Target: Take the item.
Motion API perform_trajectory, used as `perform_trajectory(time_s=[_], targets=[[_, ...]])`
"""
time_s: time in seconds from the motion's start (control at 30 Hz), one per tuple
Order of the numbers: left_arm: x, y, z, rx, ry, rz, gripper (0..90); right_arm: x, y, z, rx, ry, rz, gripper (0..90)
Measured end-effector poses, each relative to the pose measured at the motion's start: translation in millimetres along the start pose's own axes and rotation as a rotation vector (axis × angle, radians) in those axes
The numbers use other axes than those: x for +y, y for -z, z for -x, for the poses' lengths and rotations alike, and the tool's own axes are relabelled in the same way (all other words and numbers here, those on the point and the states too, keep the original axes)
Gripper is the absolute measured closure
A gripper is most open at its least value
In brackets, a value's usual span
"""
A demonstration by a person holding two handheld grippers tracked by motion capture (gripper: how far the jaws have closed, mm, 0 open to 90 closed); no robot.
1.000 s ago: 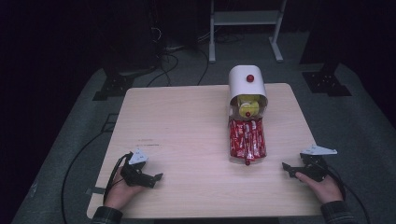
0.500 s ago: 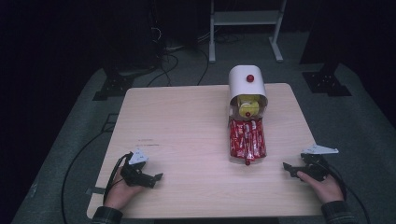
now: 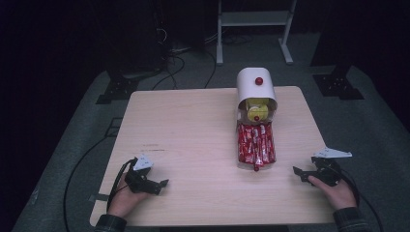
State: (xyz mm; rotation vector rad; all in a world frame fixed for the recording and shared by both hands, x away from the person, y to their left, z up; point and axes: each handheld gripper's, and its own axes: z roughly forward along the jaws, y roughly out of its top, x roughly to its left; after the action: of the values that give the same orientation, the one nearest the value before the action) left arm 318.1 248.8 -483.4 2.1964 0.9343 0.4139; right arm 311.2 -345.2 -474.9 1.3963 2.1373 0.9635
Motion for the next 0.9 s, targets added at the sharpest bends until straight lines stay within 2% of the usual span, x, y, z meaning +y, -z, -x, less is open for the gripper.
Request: perform_trajectory(time_s=[0.43, 0.67, 0.9], targets=[[0.0, 0.1, -0.1, 0.000, -0.001, -0.001, 0.0, 5.1, 5.1, -0.6, 0.012, -0.015, 0.021, 12.9], [0.0, 0.0, 0.0, 0.000, 0.000, 0.000, 0.0, 11.7, 11.6, -1.1, 0.019, -0.022, 0.053, 12.9], [0.0, 0.0, -0.1, 0.000, -0.001, 0.000, 0.0, 14.5, 12.0, -2.5, 0.023, -0.013, 0.059, 12.9]])
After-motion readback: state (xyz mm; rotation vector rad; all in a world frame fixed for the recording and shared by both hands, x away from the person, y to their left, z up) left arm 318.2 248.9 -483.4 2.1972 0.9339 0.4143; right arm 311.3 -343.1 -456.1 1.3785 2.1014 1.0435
